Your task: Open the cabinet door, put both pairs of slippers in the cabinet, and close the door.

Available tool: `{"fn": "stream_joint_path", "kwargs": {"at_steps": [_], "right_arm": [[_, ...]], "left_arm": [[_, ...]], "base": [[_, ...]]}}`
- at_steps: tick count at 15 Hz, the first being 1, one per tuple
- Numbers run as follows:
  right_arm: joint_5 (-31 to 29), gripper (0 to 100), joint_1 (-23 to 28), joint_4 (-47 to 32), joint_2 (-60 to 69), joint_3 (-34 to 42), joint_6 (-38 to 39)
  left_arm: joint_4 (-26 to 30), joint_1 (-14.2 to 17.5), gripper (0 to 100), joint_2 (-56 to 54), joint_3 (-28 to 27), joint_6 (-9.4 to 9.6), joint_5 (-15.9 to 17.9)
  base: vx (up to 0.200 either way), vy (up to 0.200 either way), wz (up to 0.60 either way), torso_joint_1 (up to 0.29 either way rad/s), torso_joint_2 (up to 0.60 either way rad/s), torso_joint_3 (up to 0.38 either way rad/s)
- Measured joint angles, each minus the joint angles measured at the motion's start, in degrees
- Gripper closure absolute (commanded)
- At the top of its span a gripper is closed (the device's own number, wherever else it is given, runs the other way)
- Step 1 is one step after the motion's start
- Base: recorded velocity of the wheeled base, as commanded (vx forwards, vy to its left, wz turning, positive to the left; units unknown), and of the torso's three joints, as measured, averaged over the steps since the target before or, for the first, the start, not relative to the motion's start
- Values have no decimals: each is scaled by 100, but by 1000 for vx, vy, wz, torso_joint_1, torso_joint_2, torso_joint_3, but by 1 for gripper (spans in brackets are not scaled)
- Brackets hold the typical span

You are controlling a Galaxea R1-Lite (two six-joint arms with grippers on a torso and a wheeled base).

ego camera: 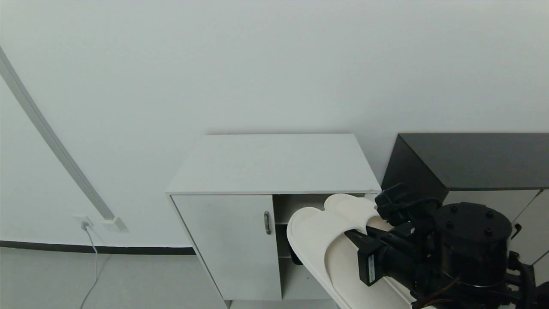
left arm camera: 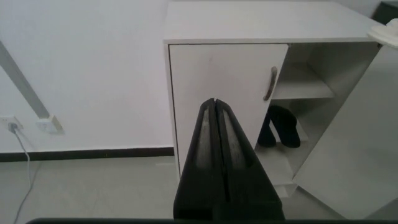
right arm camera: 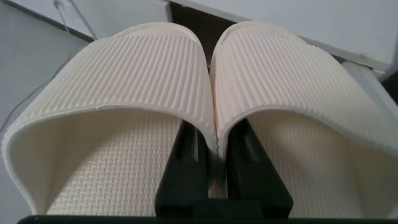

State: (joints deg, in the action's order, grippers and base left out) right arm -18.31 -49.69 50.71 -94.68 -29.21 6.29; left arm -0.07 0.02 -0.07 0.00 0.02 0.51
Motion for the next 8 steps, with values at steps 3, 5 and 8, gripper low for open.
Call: {"fn": "stream_joint_path", "kwargs": {"at_steps": [3, 5, 8], "right_arm": [[-11, 100, -2, 94, -52, -2, 2], [-32, 100, -4, 323, -160, 49, -13], [-24, 100, -6, 474, -265, 149, -20]], "left_arm": [[2, 5, 100, 0, 0, -2, -162], [0, 7, 100, 0, 0, -10, -212], [0, 5, 100, 0, 0, -10, -210]], "base": [[0, 0, 0, 0, 0, 0], [0, 0, 0, 0, 0, 0], [0, 0, 0, 0, 0, 0]]}}
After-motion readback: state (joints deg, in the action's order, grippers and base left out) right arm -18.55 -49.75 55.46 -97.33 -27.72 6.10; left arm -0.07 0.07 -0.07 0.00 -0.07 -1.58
